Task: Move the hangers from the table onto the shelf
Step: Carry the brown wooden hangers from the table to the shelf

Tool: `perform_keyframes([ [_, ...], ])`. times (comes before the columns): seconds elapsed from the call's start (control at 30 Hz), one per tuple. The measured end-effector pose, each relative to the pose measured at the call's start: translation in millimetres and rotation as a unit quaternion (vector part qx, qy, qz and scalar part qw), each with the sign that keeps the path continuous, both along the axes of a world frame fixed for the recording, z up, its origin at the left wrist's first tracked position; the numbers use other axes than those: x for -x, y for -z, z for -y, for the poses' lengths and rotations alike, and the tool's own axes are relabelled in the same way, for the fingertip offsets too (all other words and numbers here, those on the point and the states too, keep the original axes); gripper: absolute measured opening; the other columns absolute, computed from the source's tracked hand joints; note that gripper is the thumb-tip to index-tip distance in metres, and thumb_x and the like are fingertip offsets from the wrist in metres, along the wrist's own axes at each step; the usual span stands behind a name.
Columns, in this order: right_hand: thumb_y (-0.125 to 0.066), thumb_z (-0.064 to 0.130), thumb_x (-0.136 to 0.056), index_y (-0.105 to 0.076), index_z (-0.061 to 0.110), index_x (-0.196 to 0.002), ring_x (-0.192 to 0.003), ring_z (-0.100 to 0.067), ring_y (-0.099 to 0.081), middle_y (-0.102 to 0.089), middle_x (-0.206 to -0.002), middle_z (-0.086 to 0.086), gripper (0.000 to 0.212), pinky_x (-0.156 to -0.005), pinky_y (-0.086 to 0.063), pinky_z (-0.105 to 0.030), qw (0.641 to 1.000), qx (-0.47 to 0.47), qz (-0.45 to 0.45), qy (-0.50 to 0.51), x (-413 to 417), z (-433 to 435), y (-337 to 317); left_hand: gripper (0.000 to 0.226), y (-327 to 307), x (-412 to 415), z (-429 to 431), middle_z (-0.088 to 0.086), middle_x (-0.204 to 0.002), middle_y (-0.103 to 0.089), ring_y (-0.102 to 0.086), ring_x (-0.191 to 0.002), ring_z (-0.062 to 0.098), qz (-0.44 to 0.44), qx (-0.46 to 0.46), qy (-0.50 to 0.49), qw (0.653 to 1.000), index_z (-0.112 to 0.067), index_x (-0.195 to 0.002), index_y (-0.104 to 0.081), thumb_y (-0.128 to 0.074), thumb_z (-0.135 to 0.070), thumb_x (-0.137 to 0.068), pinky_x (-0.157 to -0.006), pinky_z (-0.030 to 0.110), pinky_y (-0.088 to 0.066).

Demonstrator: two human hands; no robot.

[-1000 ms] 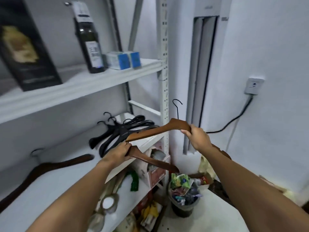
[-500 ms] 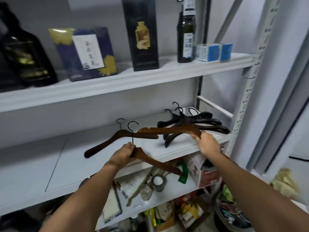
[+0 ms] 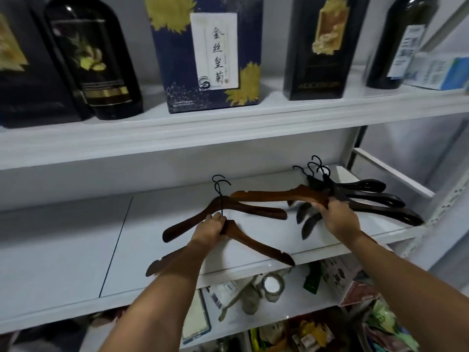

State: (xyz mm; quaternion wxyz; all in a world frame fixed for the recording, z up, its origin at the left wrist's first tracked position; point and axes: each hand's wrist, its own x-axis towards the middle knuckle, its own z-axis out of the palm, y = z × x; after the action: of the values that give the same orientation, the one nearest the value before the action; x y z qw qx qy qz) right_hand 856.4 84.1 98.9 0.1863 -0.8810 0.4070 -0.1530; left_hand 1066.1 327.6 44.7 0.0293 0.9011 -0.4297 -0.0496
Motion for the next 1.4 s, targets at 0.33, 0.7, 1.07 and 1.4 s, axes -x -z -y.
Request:
perform_keyframes([
  [0.33, -0.040, 0.051, -0.096, -0.052, 0.005, -0.112, -0.085, -0.033, -0.062, -0.058, -0.086, -0.011, 0.050, -0.072, -0.050, -0.038, 0.997, -0.011, -0.057, 0.041, -57, 19, 11, 0.050, 32, -68, 33, 0.006, -0.139, -0.045, -0.032, -0.134, 0.025, -0.018, 0.019, -0.018, 0.999, -0.014, -0.135, -0.044, -0.051, -0.040, -0.093, -0.107, 0.042, -0.034],
  [0.7, -0.041, 0.048, -0.097, -0.051, 0.008, -0.117, -0.091, -0.033, -0.063, -0.063, -0.097, -0.015, 0.046, -0.079, -0.053, -0.042, 0.997, -0.002, -0.074, 0.028, -83, 10, 18, 0.054, 43, -81, 57, 0.005, -0.145, -0.041, -0.030, -0.138, 0.025, 0.017, 0.003, 0.000, 1.000, -0.017, -0.140, -0.038, -0.048, -0.043, -0.094, -0.112, 0.042, -0.024],
  [1.07, -0.040, 0.049, -0.097, -0.050, 0.006, -0.114, -0.090, -0.028, -0.062, -0.062, -0.094, -0.010, 0.047, -0.073, -0.047, -0.035, 0.995, 0.017, -0.071, -0.069, -110, -9, 13, 0.032, -2, -128, -70, 0.017, -0.117, -0.061, -0.054, -0.105, 0.041, 0.047, 0.179, -0.052, 0.981, -0.007, -0.120, -0.062, -0.058, -0.003, -0.089, -0.088, 0.044, -0.043],
  [1.4, -0.040, 0.054, -0.095, -0.047, 0.012, -0.127, -0.105, -0.029, -0.062, -0.064, -0.113, -0.009, 0.053, -0.081, -0.047, -0.035, 0.978, 0.054, -0.091, -0.180, -137, -90, 43, 0.034, -37, -100, -72, 0.009, -0.134, -0.055, -0.051, -0.122, 0.027, -0.025, 0.156, -0.118, 0.980, -0.014, -0.133, -0.050, -0.041, -0.018, -0.100, -0.103, 0.031, -0.037],
])
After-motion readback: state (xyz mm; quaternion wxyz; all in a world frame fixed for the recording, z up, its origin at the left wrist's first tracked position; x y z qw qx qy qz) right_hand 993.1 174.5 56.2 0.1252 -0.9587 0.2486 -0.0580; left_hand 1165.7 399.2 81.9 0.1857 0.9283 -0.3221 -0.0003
